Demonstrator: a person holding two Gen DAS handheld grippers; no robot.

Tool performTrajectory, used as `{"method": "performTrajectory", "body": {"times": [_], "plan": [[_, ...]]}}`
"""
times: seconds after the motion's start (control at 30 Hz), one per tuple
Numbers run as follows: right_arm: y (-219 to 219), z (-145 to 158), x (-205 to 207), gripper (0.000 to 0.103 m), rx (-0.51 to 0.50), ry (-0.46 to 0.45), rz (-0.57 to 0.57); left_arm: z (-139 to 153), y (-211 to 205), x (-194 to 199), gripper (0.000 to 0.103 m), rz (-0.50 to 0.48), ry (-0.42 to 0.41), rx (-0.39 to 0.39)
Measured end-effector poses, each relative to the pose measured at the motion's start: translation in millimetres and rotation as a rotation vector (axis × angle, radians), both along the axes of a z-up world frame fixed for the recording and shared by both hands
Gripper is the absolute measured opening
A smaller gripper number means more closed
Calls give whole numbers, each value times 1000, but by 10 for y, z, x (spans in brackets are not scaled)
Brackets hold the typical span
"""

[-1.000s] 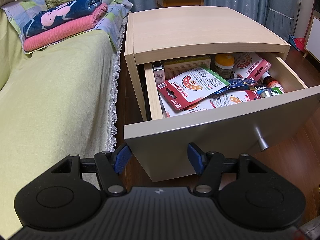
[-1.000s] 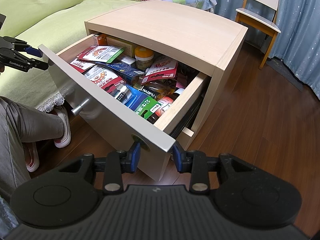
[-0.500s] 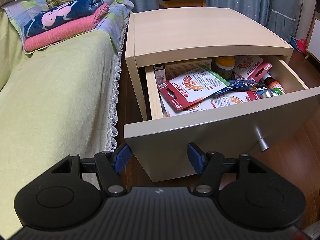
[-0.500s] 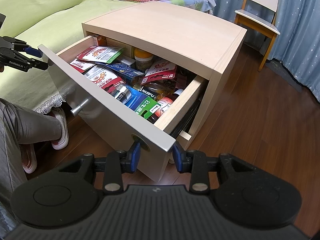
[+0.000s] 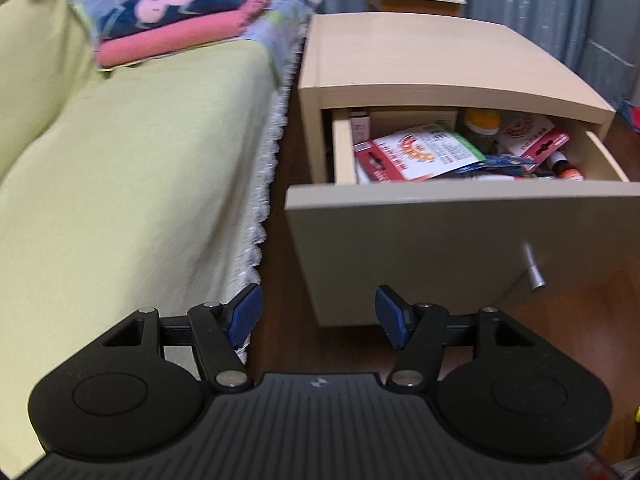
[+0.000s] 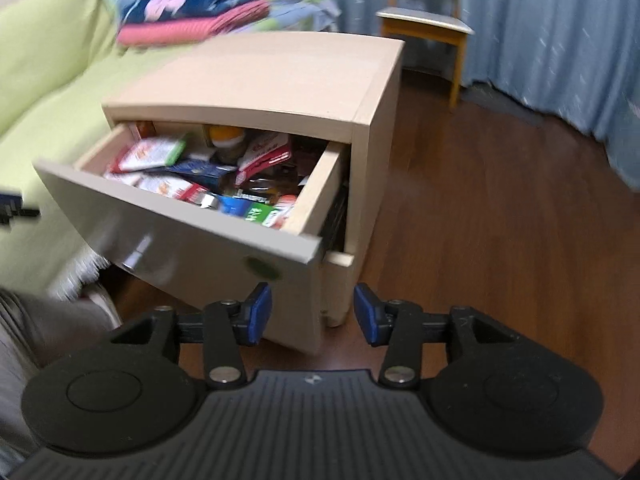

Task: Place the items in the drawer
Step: 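Bring both grippers against the front panel of the open drawer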

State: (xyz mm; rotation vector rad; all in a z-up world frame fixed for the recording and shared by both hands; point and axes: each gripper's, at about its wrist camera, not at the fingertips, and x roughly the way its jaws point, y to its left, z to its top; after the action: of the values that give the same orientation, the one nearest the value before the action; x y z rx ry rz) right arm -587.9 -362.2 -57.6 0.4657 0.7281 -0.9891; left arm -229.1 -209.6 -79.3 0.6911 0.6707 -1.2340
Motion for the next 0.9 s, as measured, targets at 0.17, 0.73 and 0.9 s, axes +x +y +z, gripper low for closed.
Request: {"method": "performTrajectory", "body": {"times": [0.17, 0.73, 0.9], "plan": [[222, -117, 405, 40, 48, -91, 13, 39, 21, -305, 65, 15, 15, -27], [62, -460, 1229, 35, 35, -74, -171, -239, -476, -824, 66, 27, -14, -68], [27, -504, 1278, 35, 42, -55, -195, -298, -548, -824, 66, 23, 11, -84]]}}
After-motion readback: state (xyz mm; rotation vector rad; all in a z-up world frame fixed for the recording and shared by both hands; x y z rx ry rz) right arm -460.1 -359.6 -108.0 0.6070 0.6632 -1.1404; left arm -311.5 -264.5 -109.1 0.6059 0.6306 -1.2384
